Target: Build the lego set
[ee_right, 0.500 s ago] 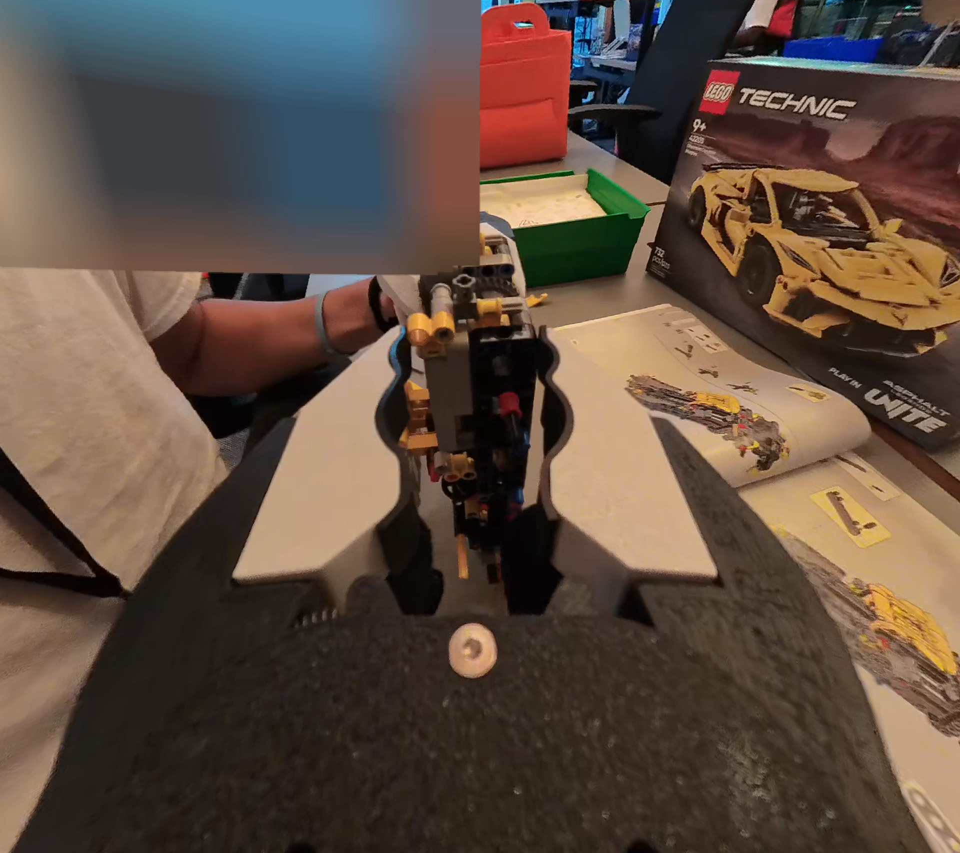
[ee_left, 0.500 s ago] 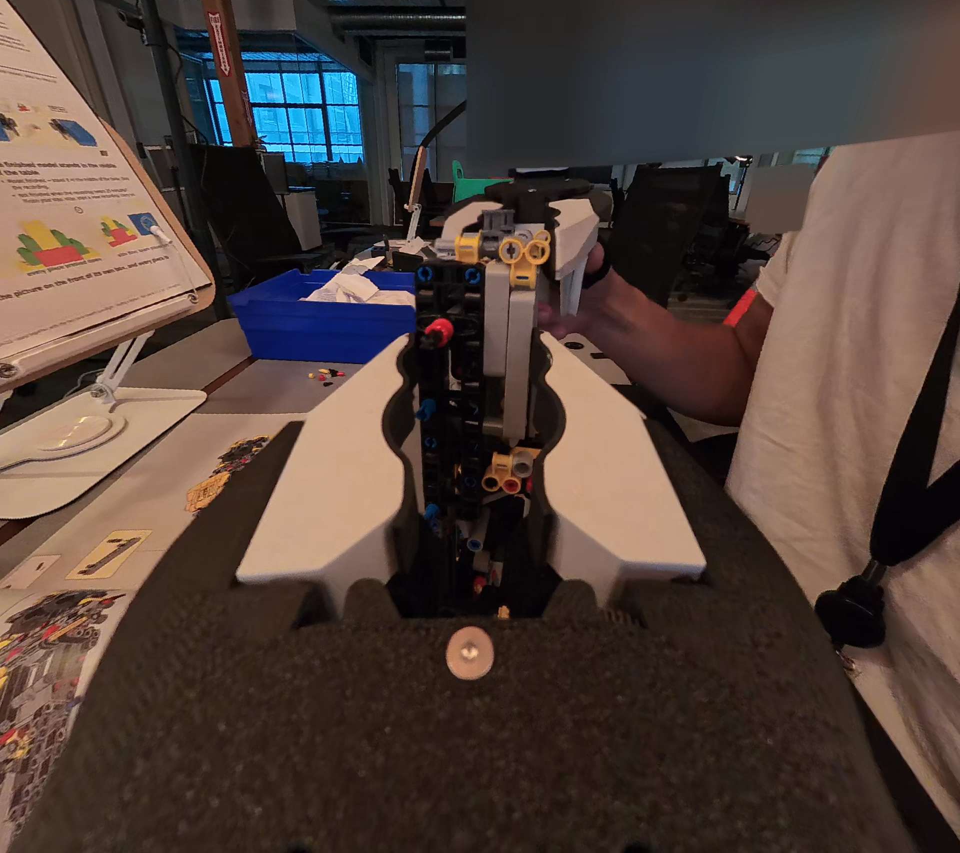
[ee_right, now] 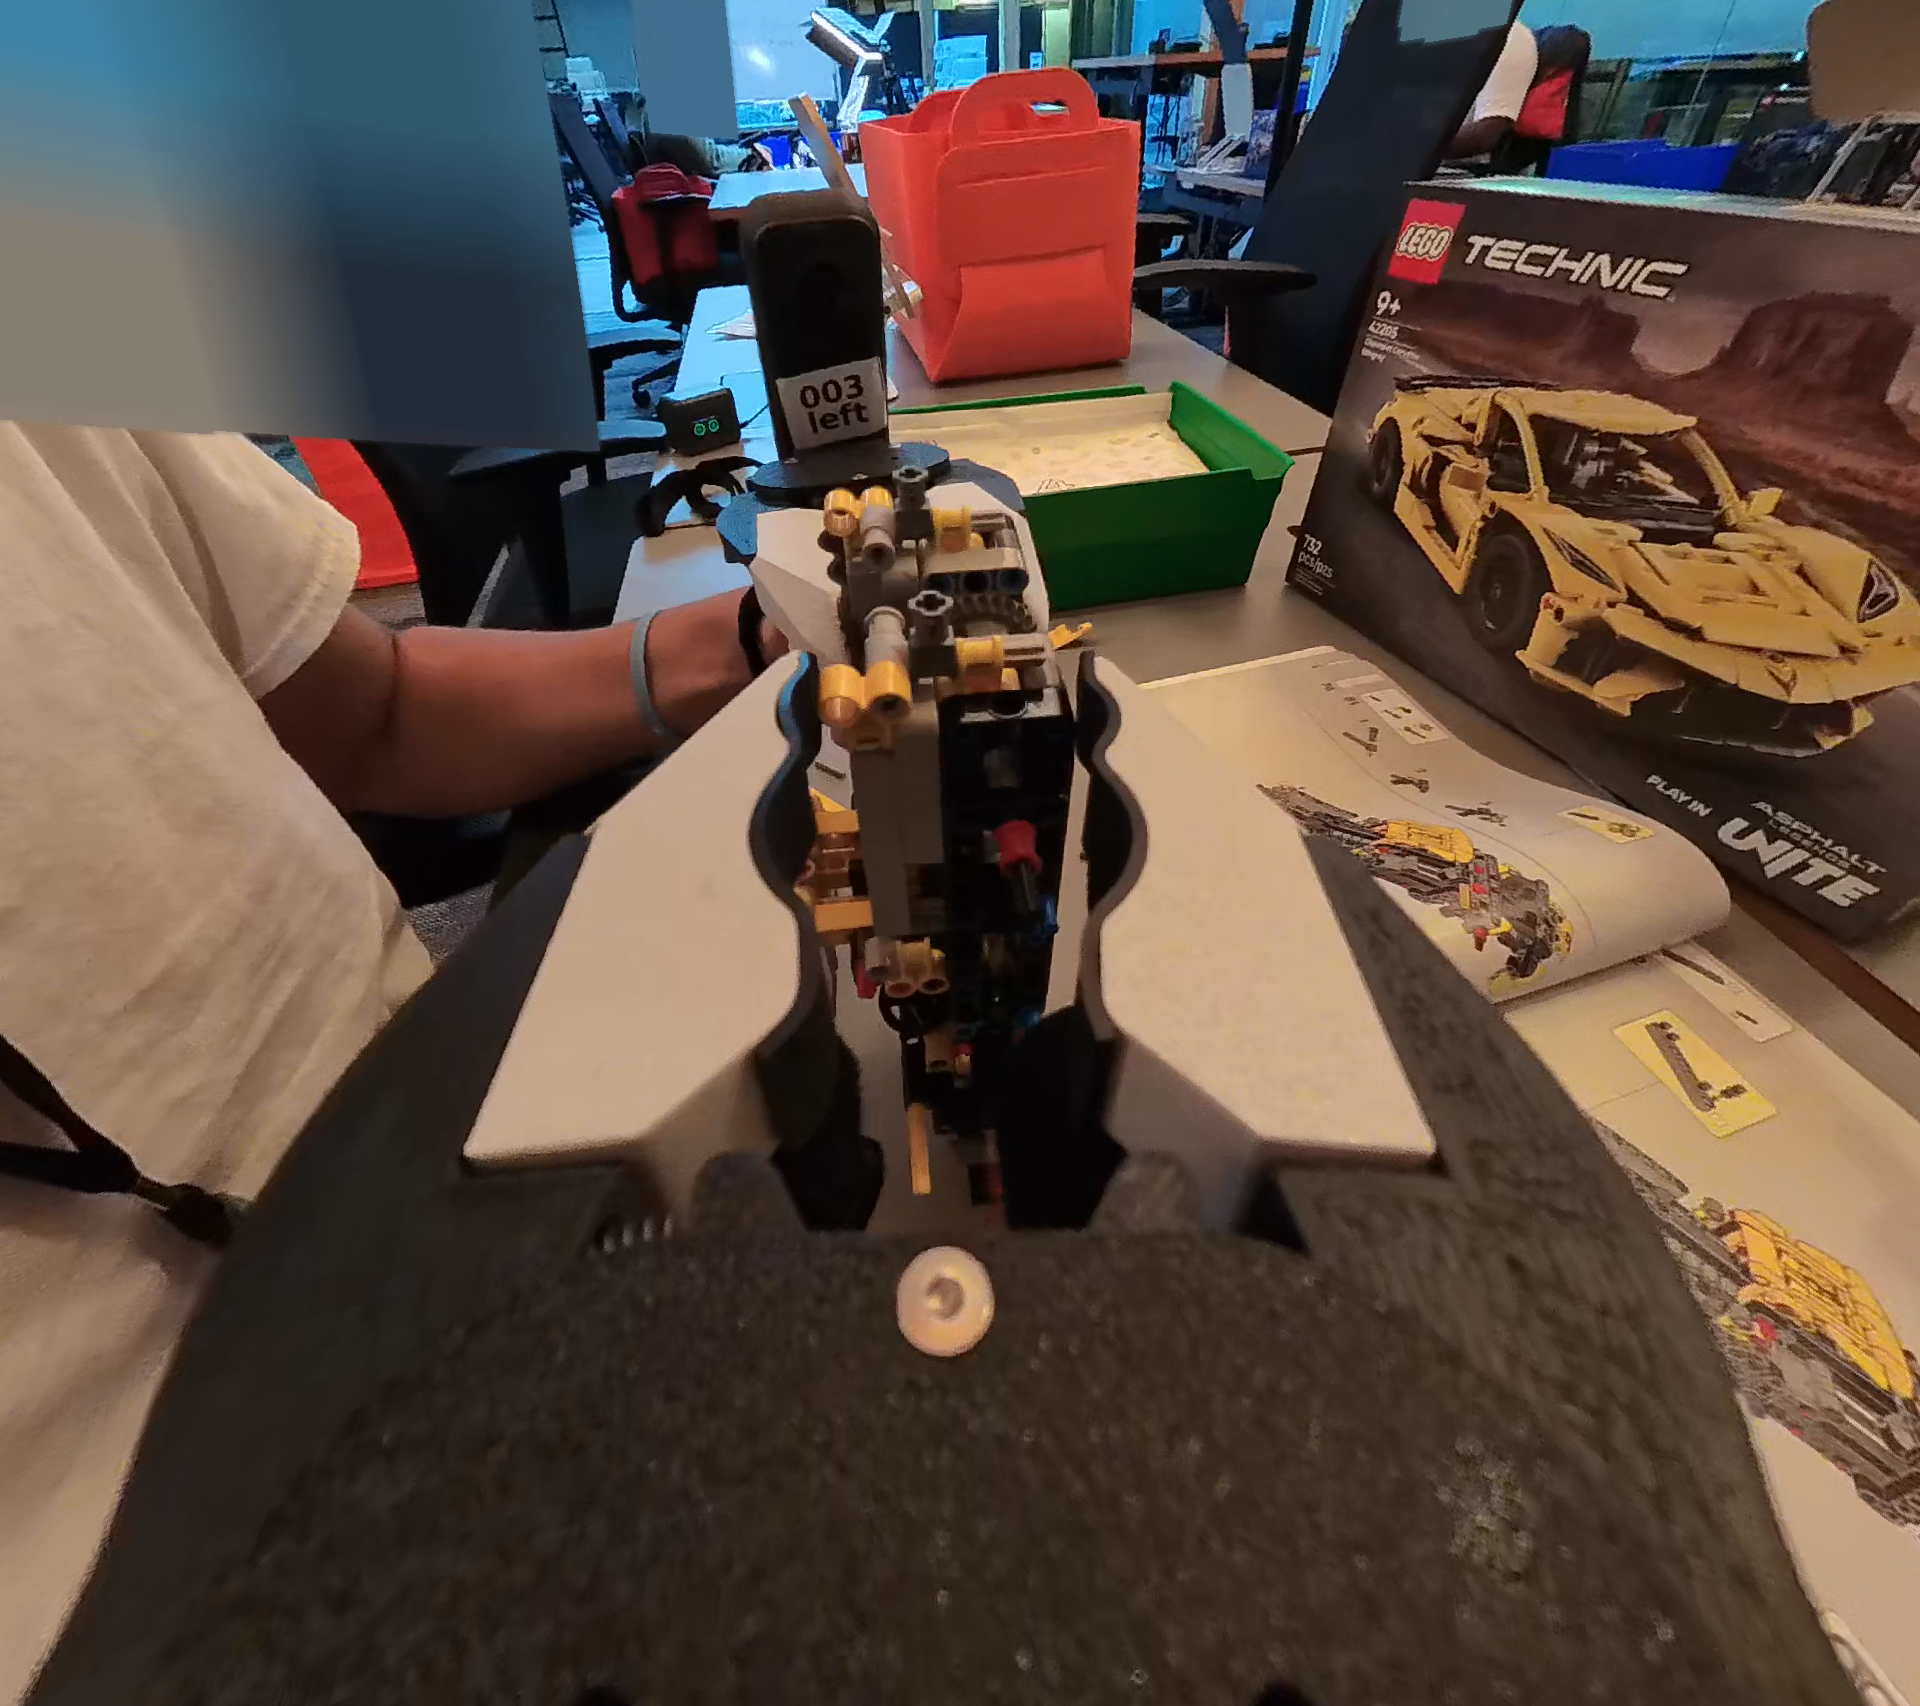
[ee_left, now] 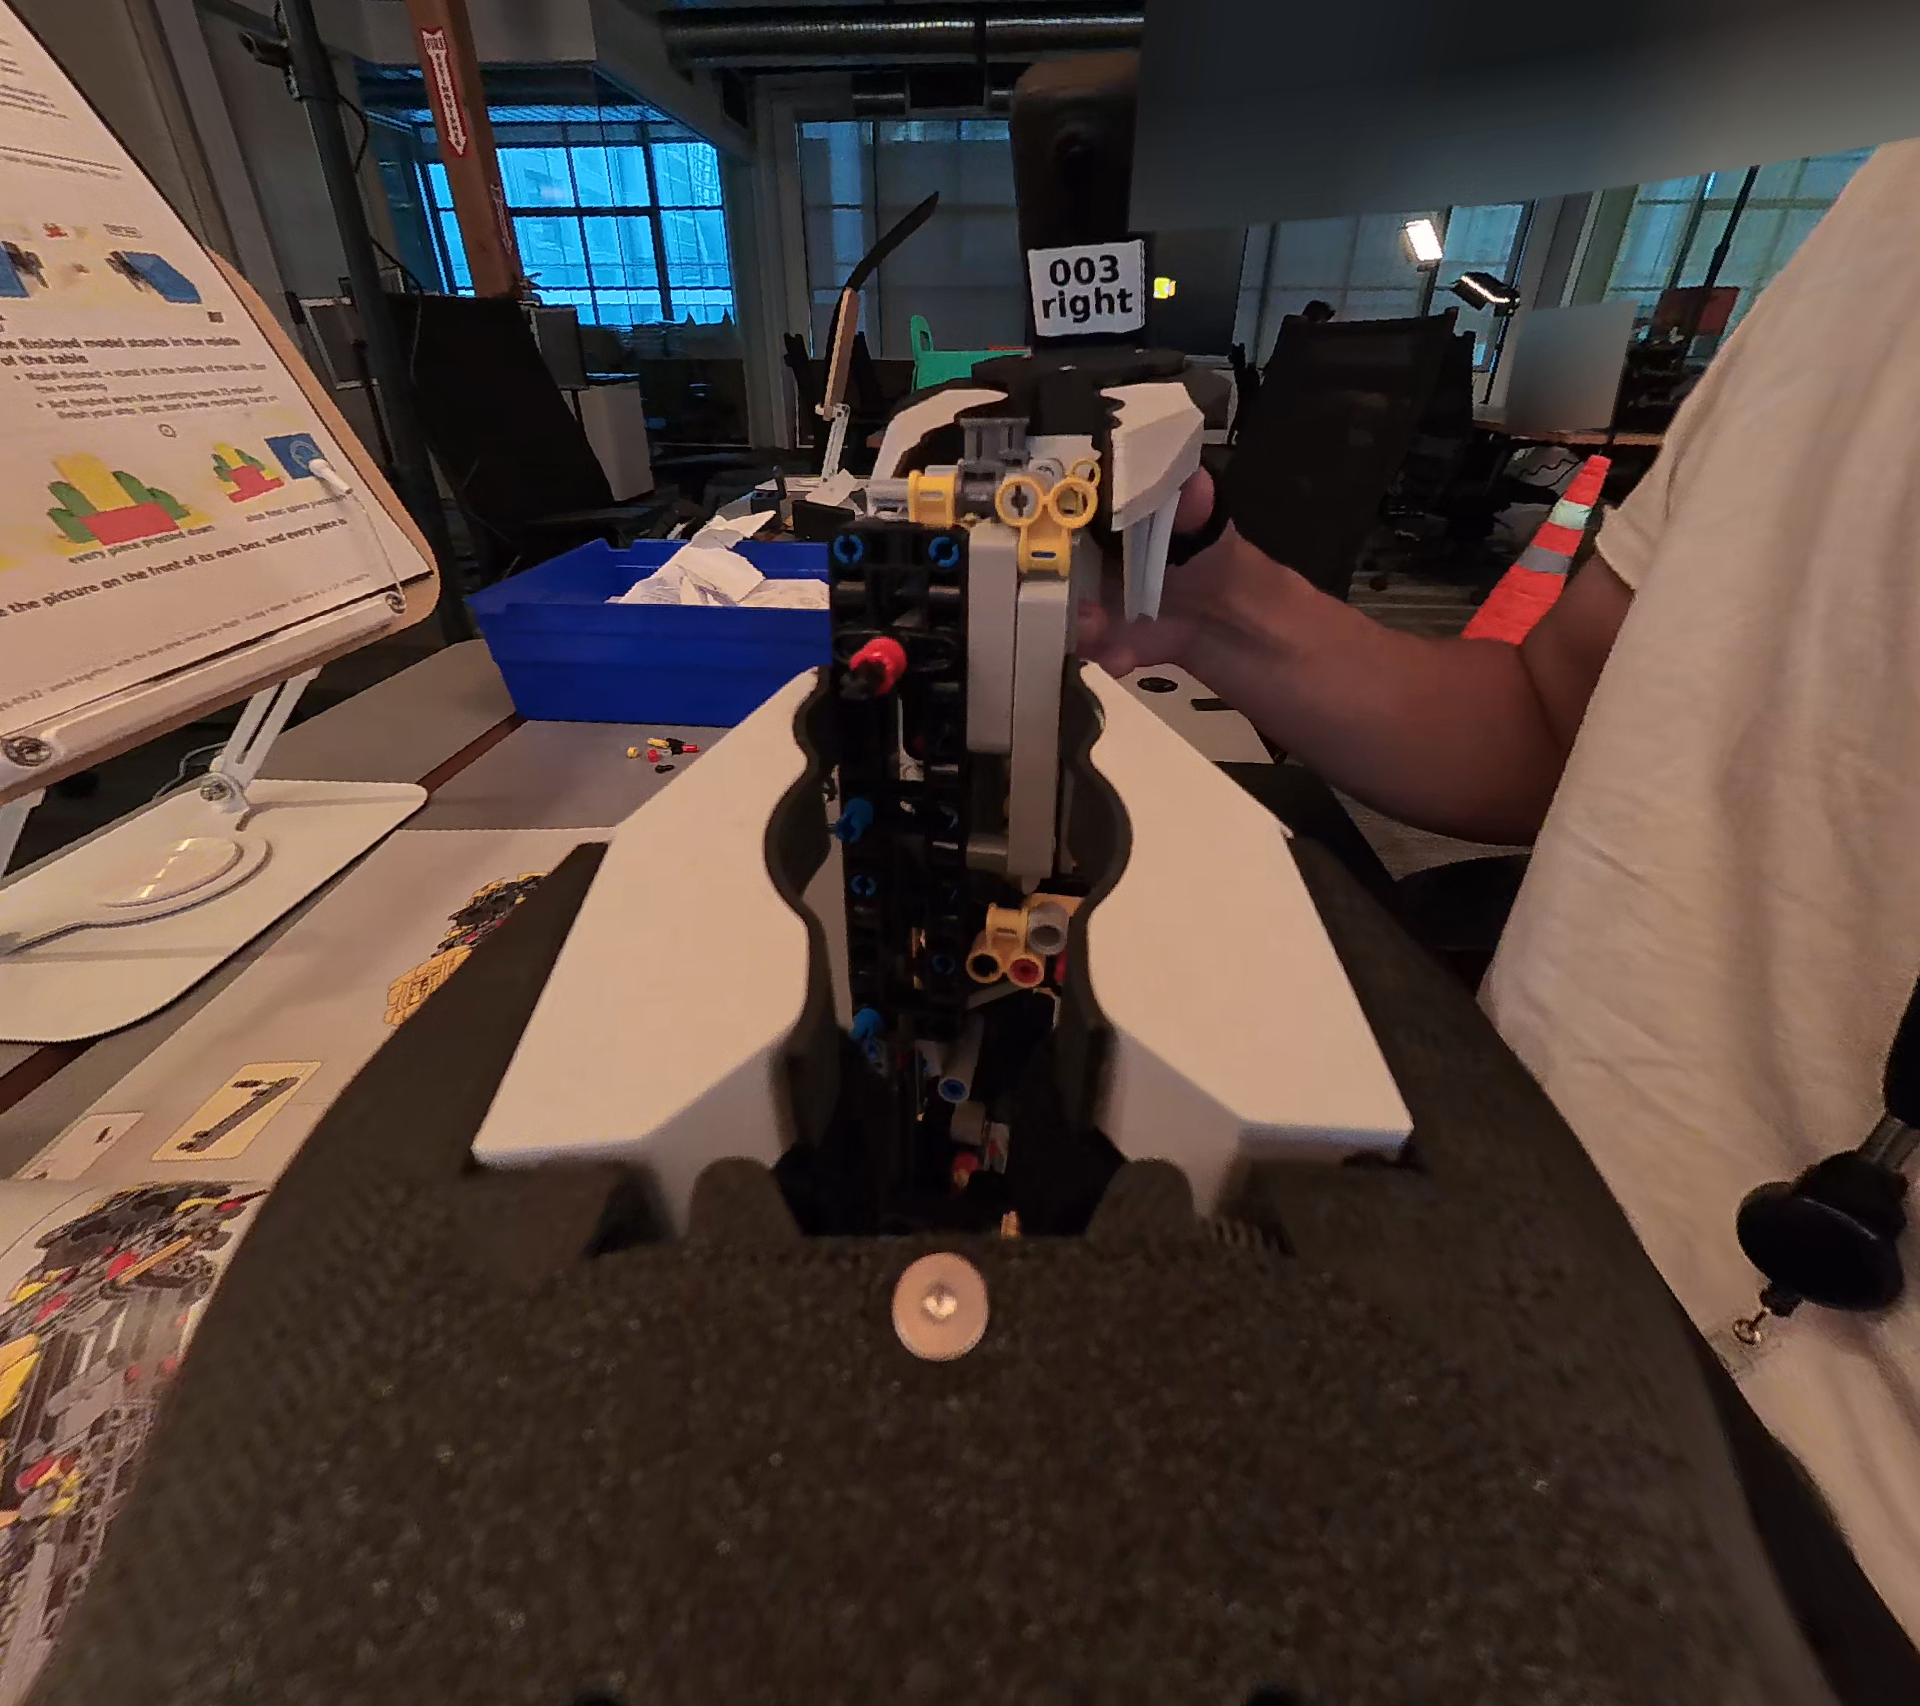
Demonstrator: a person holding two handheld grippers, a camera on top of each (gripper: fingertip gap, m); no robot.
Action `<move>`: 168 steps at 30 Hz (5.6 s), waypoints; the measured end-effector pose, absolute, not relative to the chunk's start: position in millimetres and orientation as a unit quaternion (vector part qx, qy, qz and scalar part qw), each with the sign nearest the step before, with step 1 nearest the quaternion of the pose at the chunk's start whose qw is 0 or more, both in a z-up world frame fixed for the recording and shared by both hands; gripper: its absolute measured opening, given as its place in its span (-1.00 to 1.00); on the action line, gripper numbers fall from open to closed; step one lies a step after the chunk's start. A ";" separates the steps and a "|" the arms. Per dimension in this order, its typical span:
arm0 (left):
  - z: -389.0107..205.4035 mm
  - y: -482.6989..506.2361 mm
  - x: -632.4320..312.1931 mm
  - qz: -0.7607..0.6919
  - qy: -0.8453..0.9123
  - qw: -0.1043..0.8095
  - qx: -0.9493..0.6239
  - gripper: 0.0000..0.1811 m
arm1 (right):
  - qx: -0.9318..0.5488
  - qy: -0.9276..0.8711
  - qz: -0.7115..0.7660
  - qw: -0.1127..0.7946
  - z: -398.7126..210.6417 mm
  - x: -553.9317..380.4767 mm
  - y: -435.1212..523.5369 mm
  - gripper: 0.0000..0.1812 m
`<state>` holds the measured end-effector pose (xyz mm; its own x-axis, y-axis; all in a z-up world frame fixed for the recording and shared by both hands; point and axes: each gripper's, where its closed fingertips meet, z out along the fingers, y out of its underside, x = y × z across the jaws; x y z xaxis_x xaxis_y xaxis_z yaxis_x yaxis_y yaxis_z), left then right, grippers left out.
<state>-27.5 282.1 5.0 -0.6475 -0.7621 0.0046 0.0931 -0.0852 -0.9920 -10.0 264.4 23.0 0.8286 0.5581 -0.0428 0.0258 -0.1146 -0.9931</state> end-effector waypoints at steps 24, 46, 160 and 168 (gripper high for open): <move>4.9 275.5 -26.8 -0.673 0.610 0.317 -0.272 -0.53 | -0.725 -0.190 0.215 0.627 30.4 -7.6 258.8 -0.65; 2.7 297.8 -14.7 -0.710 0.564 0.269 -0.325 -0.53 | -0.686 -0.125 0.318 0.642 20.3 3.1 282.8 -0.46; -196.1 416.6 178.4 -0.290 0.627 0.193 -0.696 -1.00 | -0.941 0.052 -0.075 0.326 -212.9 285.0 295.2 -1.00; -198.4 440.6 141.1 -0.347 0.598 0.179 -0.700 -1.00 | -0.930 0.069 -0.111 0.343 -212.9 282.6 296.7 -1.00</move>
